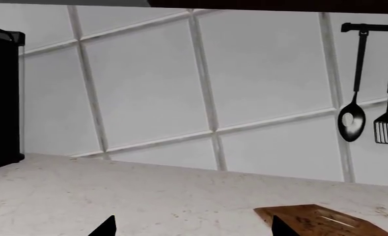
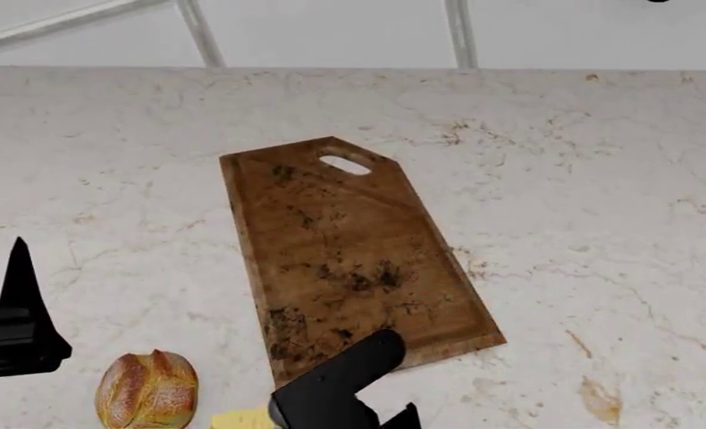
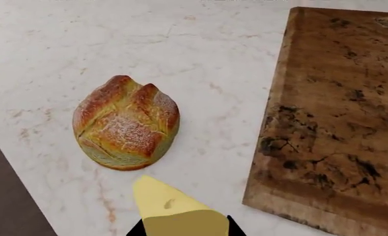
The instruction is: Place the bread and cheese on the cutting board.
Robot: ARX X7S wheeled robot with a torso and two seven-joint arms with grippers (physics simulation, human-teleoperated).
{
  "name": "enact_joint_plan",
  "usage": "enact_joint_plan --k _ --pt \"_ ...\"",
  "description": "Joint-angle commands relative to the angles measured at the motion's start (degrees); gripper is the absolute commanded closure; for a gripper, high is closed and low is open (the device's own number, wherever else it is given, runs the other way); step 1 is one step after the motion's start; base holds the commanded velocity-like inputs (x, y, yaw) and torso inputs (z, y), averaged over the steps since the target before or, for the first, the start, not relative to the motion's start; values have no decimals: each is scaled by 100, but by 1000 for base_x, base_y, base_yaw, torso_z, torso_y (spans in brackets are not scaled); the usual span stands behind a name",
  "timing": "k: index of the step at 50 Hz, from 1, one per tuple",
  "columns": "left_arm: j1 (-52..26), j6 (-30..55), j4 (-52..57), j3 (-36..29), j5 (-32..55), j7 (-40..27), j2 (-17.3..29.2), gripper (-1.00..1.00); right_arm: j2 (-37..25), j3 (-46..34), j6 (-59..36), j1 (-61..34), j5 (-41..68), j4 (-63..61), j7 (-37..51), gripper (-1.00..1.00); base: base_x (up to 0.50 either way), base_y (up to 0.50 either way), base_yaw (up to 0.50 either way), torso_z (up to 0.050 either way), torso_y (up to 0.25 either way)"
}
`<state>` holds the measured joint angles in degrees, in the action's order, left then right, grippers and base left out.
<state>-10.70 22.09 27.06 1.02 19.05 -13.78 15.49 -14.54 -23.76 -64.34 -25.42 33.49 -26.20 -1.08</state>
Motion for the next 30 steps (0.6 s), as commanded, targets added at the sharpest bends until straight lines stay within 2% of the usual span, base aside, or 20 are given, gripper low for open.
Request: enact_joint_plan --k 1,17,30 --pt "2 -1 12 -27 25 -24 19 -100 -50 -279 38 93 -96 116 -41 100 0 0 0 0 0" --pt "-16 -17 -24 -8 85 -49 40 -100 -42 210 -944 -480 340 -1052 436 100 0 0 0 0 0" --pt "-10 -6 33 -17 111 -88 77 -100 -30 703 -1345 -1470 422 -655 529 100 0 0 0 0 0"
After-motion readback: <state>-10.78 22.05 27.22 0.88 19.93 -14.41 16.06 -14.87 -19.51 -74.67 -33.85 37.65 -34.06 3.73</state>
